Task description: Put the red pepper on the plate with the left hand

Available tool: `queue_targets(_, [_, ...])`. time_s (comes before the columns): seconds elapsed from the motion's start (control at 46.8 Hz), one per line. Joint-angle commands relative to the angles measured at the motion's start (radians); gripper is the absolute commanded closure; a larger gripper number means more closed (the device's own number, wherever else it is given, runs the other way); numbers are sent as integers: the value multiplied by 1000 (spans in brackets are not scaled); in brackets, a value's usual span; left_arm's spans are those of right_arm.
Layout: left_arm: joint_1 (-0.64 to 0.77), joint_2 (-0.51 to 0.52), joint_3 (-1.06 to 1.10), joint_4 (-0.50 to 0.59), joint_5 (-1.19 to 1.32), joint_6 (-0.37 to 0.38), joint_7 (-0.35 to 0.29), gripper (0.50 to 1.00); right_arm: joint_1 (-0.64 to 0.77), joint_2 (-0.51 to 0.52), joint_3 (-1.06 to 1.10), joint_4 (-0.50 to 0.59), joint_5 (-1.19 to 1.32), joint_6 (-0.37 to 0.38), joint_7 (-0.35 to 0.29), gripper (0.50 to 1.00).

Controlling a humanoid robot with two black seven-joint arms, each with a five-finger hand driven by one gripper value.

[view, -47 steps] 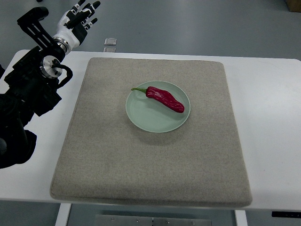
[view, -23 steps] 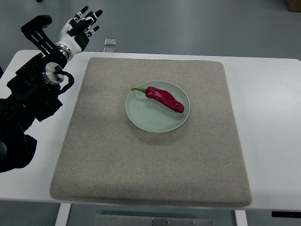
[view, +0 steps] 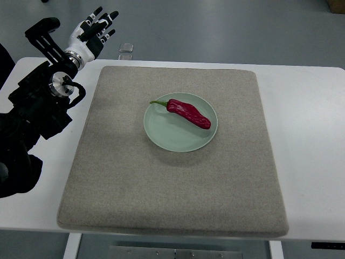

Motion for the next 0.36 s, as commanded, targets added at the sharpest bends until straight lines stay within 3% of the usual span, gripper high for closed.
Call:
queue_targets(0.0, [-3,0,1,0,-2,0,-1,506,-2,0,1,2,0,2,0,568])
queue_targets(0.342, [-9,0,1,1,0,5,-1,506,-8,0,0,26,-9,17,5,568])
